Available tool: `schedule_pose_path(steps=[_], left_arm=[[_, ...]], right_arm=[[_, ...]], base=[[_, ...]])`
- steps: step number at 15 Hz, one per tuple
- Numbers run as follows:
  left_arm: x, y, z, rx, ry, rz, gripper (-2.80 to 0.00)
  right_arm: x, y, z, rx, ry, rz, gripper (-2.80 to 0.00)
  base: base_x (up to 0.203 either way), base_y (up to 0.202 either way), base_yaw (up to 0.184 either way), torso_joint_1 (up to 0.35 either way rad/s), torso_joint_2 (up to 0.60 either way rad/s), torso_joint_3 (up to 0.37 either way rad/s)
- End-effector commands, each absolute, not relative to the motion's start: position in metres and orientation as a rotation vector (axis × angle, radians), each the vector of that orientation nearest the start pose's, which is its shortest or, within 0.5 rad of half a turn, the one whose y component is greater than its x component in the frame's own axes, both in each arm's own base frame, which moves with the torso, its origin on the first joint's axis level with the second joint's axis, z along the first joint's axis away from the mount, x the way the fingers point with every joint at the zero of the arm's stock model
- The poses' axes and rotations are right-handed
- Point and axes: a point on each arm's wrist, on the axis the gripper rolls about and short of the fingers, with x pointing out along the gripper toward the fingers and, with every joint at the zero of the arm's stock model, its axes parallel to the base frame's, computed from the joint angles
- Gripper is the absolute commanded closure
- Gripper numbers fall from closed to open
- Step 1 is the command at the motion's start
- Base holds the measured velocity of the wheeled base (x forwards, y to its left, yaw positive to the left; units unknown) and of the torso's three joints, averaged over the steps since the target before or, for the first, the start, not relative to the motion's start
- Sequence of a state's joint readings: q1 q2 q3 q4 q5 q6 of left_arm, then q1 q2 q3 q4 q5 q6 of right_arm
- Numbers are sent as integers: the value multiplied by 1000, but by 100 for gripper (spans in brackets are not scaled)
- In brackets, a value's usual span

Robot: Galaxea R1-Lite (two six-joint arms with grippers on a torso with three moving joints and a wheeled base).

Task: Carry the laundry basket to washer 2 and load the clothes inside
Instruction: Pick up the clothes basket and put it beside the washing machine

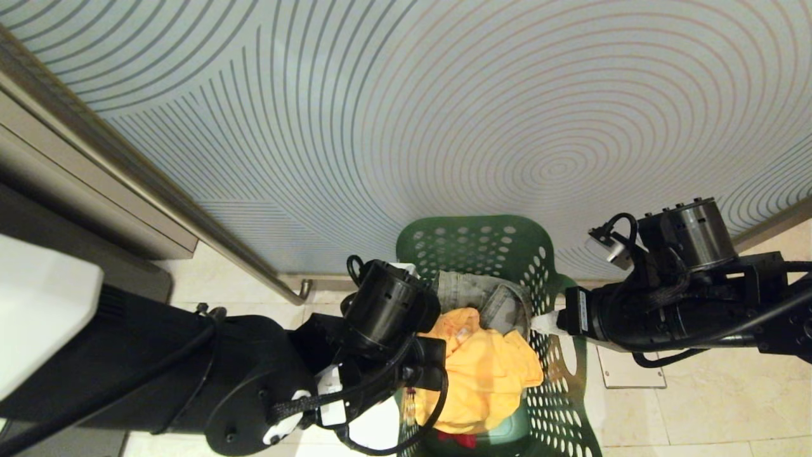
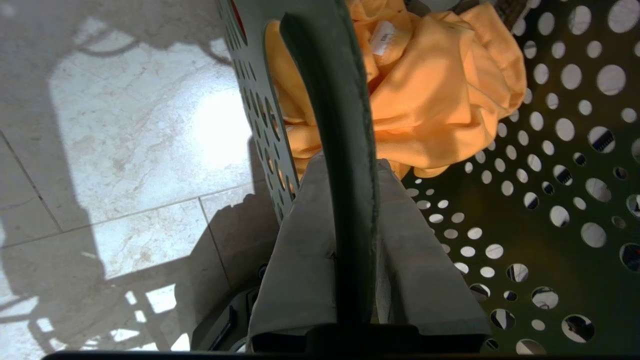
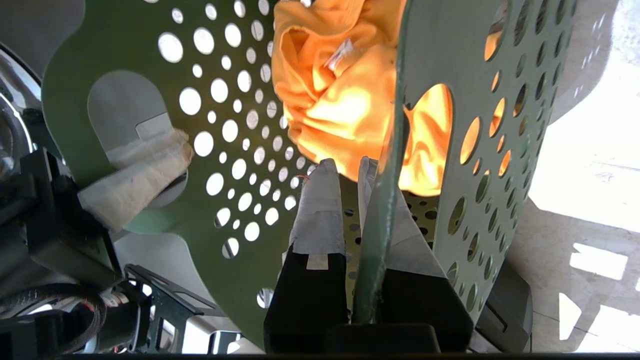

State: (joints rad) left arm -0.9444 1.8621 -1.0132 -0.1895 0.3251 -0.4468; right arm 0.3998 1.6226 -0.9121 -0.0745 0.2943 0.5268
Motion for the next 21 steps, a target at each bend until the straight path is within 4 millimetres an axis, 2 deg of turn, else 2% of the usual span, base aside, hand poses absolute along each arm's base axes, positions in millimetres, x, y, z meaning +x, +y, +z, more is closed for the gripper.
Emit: schedule_pose_path(steps=[1, 6, 21], left_arm=[[202, -270, 146, -30, 648, -462, 0], [202, -270, 145, -29, 651, -460, 0], [201, -268, 147, -21, 662, -458, 0]], right_arm=[[254, 115, 184, 457, 802, 487, 0], [255, 115, 184, 457, 802, 487, 0], [253, 121, 187, 451, 797, 510, 0]], base=[[0, 0, 0, 0, 0, 0], [0, 0, 0, 0, 1, 27], [0, 0, 0, 0, 3, 198]])
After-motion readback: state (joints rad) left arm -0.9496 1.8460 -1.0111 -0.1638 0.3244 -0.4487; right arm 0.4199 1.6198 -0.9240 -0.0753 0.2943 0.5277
